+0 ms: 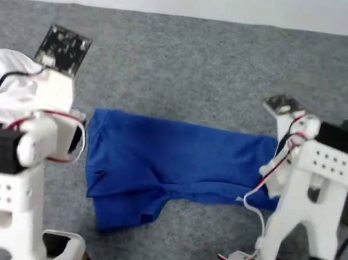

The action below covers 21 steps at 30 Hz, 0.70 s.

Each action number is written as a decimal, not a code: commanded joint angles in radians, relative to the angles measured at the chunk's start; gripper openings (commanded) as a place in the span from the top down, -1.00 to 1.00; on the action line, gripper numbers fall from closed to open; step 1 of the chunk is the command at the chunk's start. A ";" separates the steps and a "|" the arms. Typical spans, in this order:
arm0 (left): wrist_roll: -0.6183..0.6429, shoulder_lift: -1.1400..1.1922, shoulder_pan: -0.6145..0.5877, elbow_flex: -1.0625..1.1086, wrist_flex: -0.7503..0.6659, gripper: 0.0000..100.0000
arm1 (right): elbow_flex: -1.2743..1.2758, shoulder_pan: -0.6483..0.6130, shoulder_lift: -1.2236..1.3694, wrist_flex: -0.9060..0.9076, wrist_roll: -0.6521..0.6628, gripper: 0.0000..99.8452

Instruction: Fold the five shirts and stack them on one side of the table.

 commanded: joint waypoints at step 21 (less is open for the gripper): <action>-0.150 -0.132 -0.213 0.364 -0.192 0.99 | 0.321 -0.107 -0.087 -0.389 0.222 0.34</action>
